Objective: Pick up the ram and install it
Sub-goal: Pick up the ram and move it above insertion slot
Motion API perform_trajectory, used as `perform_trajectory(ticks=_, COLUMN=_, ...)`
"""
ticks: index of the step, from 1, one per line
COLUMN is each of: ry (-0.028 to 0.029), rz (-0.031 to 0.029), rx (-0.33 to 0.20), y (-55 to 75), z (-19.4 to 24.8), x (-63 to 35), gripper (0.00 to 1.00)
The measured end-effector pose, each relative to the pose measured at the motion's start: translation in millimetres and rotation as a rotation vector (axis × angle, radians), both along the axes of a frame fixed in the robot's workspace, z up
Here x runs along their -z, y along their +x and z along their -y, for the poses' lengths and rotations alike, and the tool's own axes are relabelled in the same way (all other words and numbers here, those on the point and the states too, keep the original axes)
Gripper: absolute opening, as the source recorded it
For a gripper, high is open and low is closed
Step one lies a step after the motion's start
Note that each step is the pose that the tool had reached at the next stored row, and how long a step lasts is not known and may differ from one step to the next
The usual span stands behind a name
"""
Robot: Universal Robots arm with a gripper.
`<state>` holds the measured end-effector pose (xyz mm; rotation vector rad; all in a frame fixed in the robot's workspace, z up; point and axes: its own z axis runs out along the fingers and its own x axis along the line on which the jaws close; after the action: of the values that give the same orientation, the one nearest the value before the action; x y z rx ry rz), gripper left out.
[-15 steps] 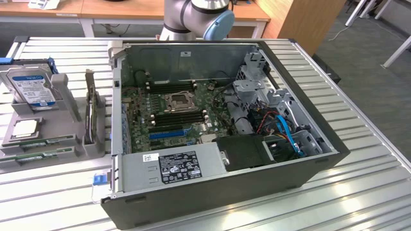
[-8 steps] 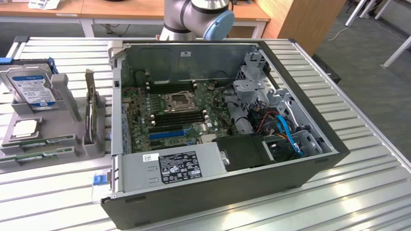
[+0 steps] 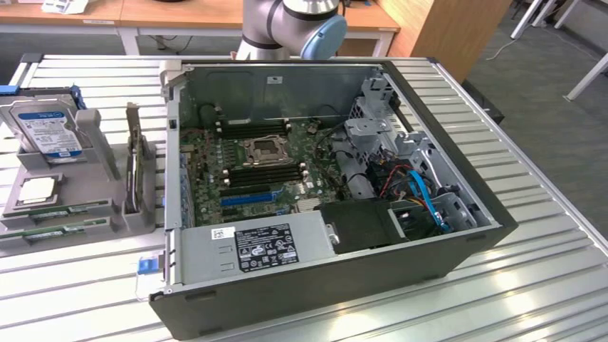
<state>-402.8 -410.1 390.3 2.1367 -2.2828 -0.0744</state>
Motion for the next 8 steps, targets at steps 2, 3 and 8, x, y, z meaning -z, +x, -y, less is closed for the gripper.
perform_trajectory(ticks=2, ry=0.0, rz=0.0001, rx=0.0, y=0.0, z=0.0, x=0.0, gripper=0.1)
perform_trajectory(ticks=3, ry=0.0, rz=0.0, rx=0.0, y=0.0, z=0.0, x=0.0, gripper=0.1)
perform_trajectory(ticks=8, ry=0.0001, rz=0.0001, rx=-0.019, y=0.0, z=0.0, x=0.1, gripper=0.1)
